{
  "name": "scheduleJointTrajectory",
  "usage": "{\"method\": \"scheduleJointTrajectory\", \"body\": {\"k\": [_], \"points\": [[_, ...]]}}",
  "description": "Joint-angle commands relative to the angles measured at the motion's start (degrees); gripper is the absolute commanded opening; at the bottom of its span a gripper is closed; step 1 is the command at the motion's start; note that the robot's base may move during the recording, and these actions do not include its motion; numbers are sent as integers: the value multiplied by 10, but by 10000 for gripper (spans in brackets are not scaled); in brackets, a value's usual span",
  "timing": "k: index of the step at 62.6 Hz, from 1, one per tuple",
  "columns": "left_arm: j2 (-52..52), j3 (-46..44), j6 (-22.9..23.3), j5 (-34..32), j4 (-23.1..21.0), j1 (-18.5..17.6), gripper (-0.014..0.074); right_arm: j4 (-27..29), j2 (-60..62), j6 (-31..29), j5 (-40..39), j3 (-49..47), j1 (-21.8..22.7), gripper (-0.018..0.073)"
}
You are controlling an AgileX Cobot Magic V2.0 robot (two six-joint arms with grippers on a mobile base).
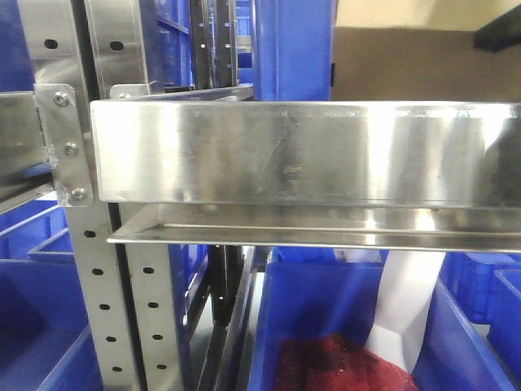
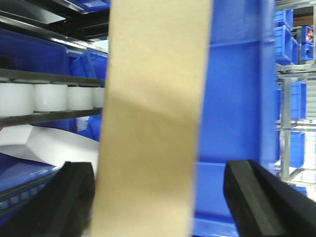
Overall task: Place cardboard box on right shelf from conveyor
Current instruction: 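Tilt and lower the box flat onto the shelf among the blue bins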
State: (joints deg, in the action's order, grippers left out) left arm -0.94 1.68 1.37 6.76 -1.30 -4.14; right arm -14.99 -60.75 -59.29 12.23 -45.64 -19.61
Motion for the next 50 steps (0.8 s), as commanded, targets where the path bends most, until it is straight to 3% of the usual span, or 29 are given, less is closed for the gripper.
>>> {"method": "scheduleJointTrajectory", "body": {"k": [1,14,20,26,35,39,50], "points": [[-4,6,3,-50,1,0,-116,-6,39,5,-18,-22,-19,624],[-4,6,3,-50,1,0,-116,-5,90,9,7,-22,-30,622],[-4,6,3,-50,1,0,-116,1,107,44,-1,-22,-30,584],[-4,6,3,-50,1,0,-116,6,117,126,-4,-22,-30,442],[-4,6,3,-50,1,0,-116,6,118,268,14,-22,-11,23],[-4,6,3,-50,1,0,-116,9,118,342,21,-22,6,75],[-4,6,3,-50,1,0,-116,12,136,581,40,-20,81,46]]}}
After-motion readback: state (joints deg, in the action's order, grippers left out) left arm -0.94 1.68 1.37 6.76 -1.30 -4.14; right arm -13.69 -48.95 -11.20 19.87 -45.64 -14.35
